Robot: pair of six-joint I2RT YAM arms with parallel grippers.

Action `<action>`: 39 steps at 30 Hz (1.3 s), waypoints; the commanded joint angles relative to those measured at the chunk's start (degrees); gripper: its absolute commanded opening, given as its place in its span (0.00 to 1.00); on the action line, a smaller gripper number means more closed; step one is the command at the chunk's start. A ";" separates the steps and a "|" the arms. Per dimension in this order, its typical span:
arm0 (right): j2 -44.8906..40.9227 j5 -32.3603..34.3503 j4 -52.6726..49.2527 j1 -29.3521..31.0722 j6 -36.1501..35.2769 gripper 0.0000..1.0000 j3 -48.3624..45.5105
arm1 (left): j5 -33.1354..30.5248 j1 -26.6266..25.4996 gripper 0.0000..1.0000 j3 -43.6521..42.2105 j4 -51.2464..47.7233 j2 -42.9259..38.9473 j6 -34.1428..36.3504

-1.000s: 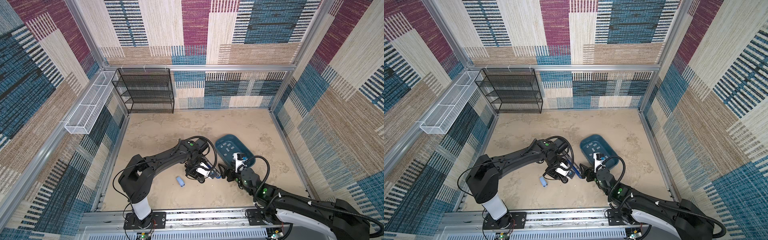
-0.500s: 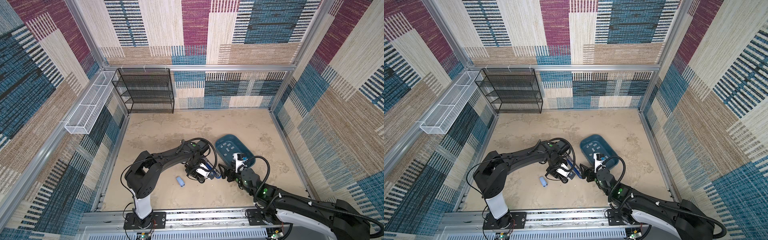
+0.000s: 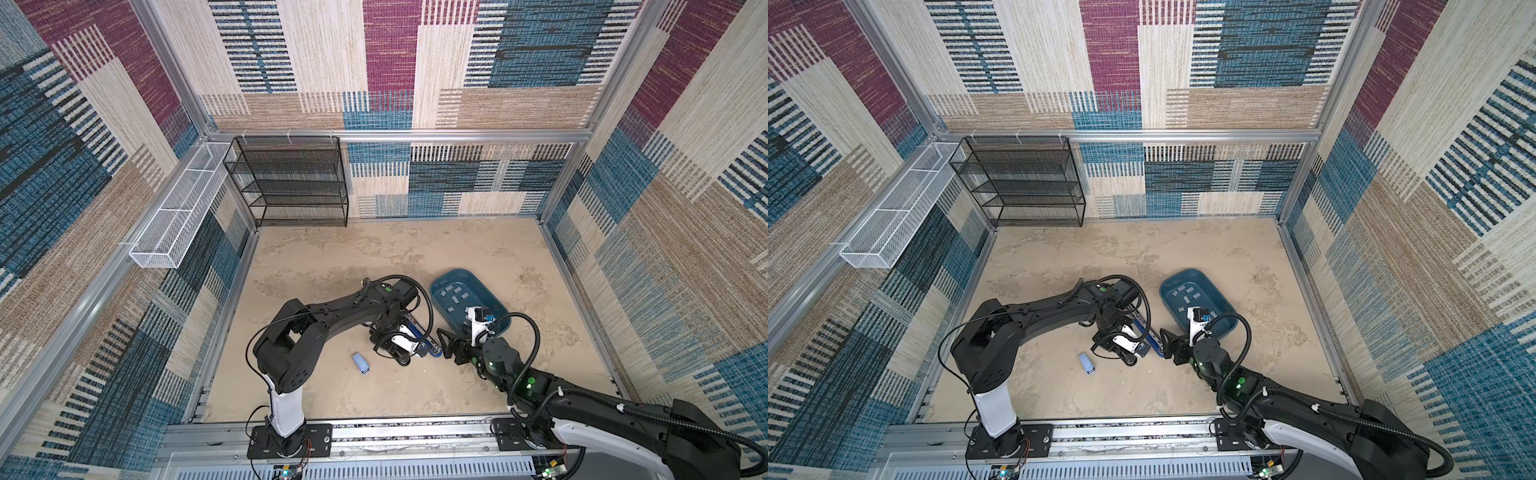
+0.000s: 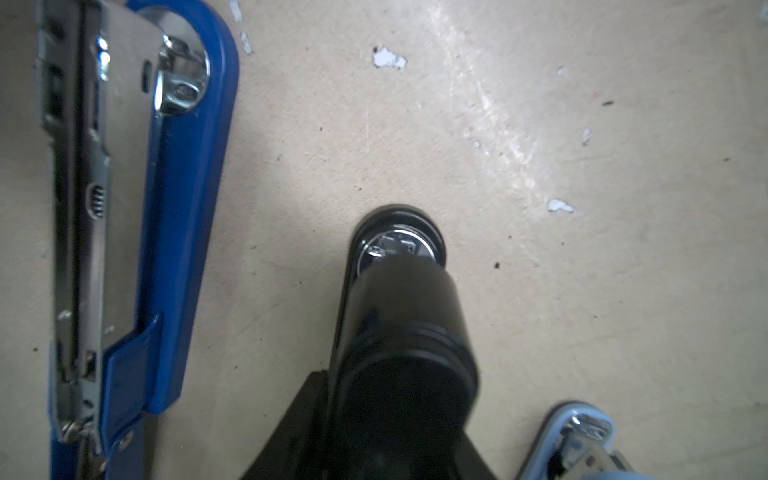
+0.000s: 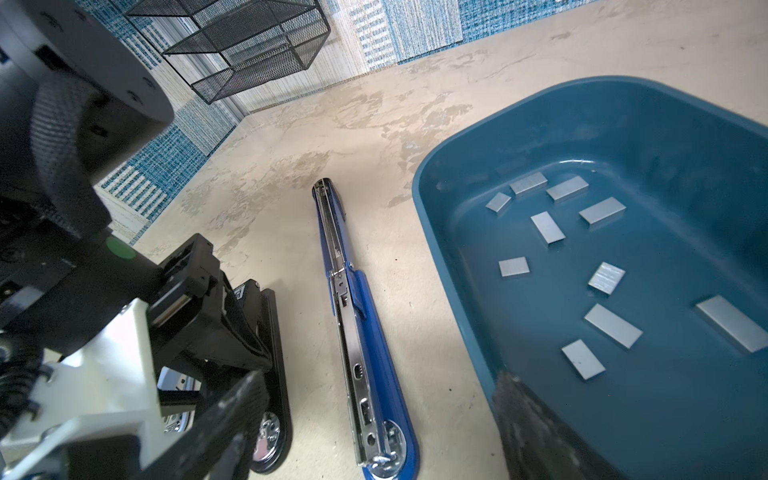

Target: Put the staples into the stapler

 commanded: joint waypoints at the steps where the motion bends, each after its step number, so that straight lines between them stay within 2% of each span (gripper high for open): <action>1: 0.36 -0.35 1.20 0.02 0.27 0.88 0.05 | 1.12 0.03 0.35 0.45 -1.02 -0.34 0.91; 8: 1.48 -1.03 2.41 0.02 0.16 0.88 -0.13 | 2.43 0.06 0.26 0.88 -1.92 0.43 1.03; 13: 2.53 -2.03 3.74 0.02 -0.03 0.88 -0.26 | 3.90 0.06 0.47 0.84 -2.02 0.09 0.78; 17: 2.89 -2.12 3.93 0.02 -0.03 0.88 -0.21 | 5.82 0.12 0.52 1.22 -2.53 0.29 0.44; 21: 2.88 -2.30 4.05 0.02 0.00 0.88 -0.07 | 6.05 0.13 0.52 1.53 -2.66 0.89 0.36; 28: 3.24 -2.91 4.71 0.02 -0.16 0.88 -0.11 | 5.88 0.12 0.39 2.18 -3.21 2.07 0.55; 30: 3.38 -4.02 5.66 0.02 -1.08 0.87 -0.31 | 6.60 0.14 0.29 2.74 -4.09 2.07 0.68; 33: 3.59 -6.97 9.17 0.02 -3.44 0.82 -1.47 | 7.93 0.40 0.12 4.03 -5.75 1.95 0.78; 35: 3.76 -9.06 12.53 -0.02 -5.18 0.75 -2.88 | 8.71 0.84 0.08 4.31 -6.33 1.62 0.85; 39: 4.34 -13.20 20.04 0.10 -8.56 0.67 -6.02 | 10.62 1.51 0.06 4.49 -7.14 0.13 1.22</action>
